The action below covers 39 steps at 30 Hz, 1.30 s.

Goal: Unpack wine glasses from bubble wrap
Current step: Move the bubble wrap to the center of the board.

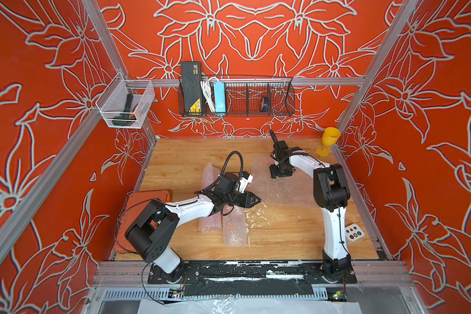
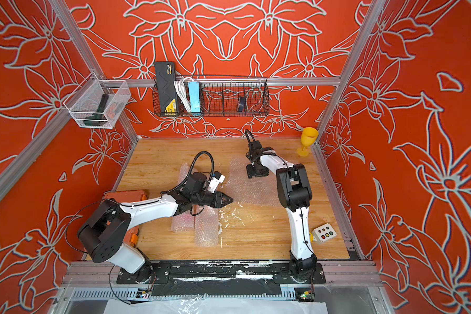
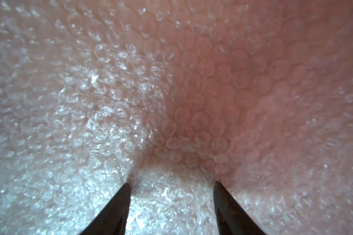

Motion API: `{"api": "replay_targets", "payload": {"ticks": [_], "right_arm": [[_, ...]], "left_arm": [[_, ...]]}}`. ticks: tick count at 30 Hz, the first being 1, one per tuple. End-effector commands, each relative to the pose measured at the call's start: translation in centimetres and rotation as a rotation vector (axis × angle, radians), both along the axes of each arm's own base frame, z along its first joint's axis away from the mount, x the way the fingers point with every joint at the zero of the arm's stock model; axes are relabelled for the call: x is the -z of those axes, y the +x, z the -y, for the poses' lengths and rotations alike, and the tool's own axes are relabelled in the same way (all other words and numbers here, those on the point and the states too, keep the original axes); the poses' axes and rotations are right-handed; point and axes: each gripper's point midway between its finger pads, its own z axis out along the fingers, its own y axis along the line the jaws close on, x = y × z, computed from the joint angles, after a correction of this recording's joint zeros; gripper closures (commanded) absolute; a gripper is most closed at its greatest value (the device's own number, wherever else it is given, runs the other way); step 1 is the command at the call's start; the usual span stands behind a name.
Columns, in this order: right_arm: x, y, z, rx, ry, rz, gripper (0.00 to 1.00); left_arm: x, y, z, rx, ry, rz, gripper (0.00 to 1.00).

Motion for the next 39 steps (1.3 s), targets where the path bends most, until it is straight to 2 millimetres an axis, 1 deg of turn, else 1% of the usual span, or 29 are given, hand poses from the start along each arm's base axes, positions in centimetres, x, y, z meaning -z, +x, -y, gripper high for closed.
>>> {"api": "replay_targets", "payload": {"ticks": [1,4,7,10,14,17,20,22,23,25,27,29,32,34,37,39], "right_arm": [[1.3,0.2,-0.6,-0.037,0.021,-0.048,0.36],[2.0,1.6,-1.5,-0.076,0.036,-0.059,0.35],[2.8,2.9,-1.7,-0.123,0.005,-0.074,0.35],[2.2,4.2,-2.3,-0.150,0.011,-0.060,0.35],[-0.4,5.4,-2.5,-0.160,0.012,0.000,0.35],[-3.6,5.1,-1.9,-0.161,-0.005,0.036,0.35],[-7.3,4.1,-1.2,-0.145,-0.001,0.097,0.34],[-9.2,3.3,-0.5,-0.121,0.008,0.131,0.34],[-9.9,2.7,0.2,-0.097,0.005,0.140,0.34],[-10.3,1.3,2.1,-0.033,0.006,0.128,0.33],[-10.1,-0.2,4.1,0.050,0.049,0.112,0.33],[-9.3,-2.0,5.9,0.133,0.112,0.086,0.33],[-8.0,-4.8,8.6,0.218,0.120,0.038,0.33],[-7.2,-6.6,9.9,0.257,0.110,0.001,0.33],[-5.8,-9.5,10.6,0.307,0.116,-0.056,0.32],[-5.2,-10.9,10.1,0.318,0.150,-0.092,0.32]], "left_arm": [[-0.7,0.0,-0.2,-0.004,-0.003,0.026,0.64],[-0.7,-0.1,-0.3,-0.008,-0.003,0.023,0.64],[-0.5,-0.1,-0.5,-0.012,0.002,0.020,0.64],[-0.4,-0.1,-0.6,-0.015,0.010,0.022,0.64],[-0.3,0.2,-0.4,-0.015,0.012,0.018,0.64],[-0.4,0.7,0.0,-0.007,0.011,0.021,0.64],[-0.5,2.0,0.6,0.000,0.028,0.024,0.64],[-0.6,3.2,1.1,0.006,0.040,0.026,0.64],[-0.6,4.0,1.4,0.005,0.047,0.028,0.64],[-0.5,5.8,2.0,-0.003,0.064,0.036,0.64],[-0.3,7.6,2.6,-0.014,0.076,0.042,0.64],[0.3,9.1,3.1,-0.031,0.081,0.039,0.65],[1.4,11.1,4.1,-0.054,0.091,0.027,0.64],[2.2,12.5,4.8,-0.059,0.105,0.016,0.64],[3.5,14.2,5.8,-0.063,0.128,0.004,0.64],[3.8,15.0,6.2,-0.070,0.134,0.002,0.64]]}}
